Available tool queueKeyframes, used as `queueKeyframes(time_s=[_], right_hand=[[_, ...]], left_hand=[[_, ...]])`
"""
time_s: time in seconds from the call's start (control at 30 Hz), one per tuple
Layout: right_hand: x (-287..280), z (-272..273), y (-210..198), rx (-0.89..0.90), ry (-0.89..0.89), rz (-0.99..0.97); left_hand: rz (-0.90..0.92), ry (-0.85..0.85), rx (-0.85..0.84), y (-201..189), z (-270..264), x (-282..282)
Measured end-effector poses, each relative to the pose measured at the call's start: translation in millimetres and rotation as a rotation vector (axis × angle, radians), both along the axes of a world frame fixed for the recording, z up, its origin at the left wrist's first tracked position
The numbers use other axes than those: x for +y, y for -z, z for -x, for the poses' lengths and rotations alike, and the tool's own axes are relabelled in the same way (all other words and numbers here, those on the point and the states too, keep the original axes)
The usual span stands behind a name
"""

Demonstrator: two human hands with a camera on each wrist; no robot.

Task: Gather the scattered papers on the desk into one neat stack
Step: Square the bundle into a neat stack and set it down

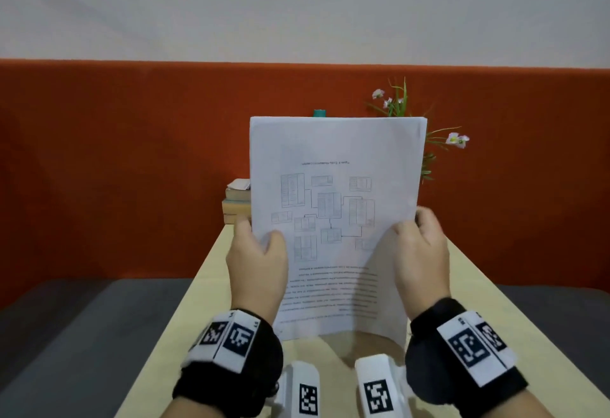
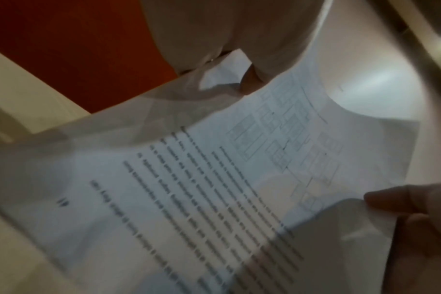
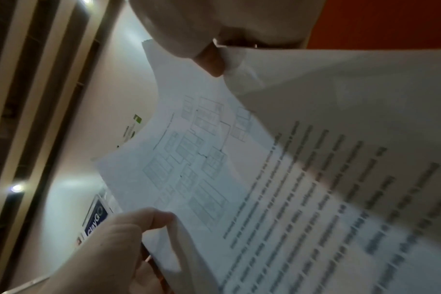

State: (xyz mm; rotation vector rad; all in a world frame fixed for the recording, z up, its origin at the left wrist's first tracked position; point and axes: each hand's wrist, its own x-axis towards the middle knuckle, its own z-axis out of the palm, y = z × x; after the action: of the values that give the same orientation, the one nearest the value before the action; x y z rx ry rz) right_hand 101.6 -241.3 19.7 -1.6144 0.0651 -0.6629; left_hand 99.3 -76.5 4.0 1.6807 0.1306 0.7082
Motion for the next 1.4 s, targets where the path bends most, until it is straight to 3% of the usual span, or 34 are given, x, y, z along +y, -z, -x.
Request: queueKeyframes(time_s=[0.3,0.63,0.7,0.83,0.97,1.1,1.27,1.4], right_hand=[[9,6,-24,-0.112,0.003,0.026],[0,6,-8,-0.058,0.006,-0.005],[-2,7,2,0.022,-0.034,0.045],[-13,7,35,0.369,-0.119,0.288],[-46,9,37,0.452,-0.036,0.420],[-101,2,30,0.598,0.080,0.565],[-160,-6,39,0.901,0.141,0.786],[-187,-12,42,1.000,0.141,0.913]], left_hand=[[-0.003,-0.026,-0.123,-27,-7,-9],[-0.009,0.022,-0.093,-14,5,-5],[-0.030,0.051,-0.036,-7,7,-3],[-0.201,0.162,0.273,18,8,4],[-0.313,0.247,0.373,14,13,-3],[-0.319,0.378,0.405,10,6,-43],[-0.451,0.481,0.622,38,-18,-112],[-0.470,0.491,0.788,53,-26,-147]])
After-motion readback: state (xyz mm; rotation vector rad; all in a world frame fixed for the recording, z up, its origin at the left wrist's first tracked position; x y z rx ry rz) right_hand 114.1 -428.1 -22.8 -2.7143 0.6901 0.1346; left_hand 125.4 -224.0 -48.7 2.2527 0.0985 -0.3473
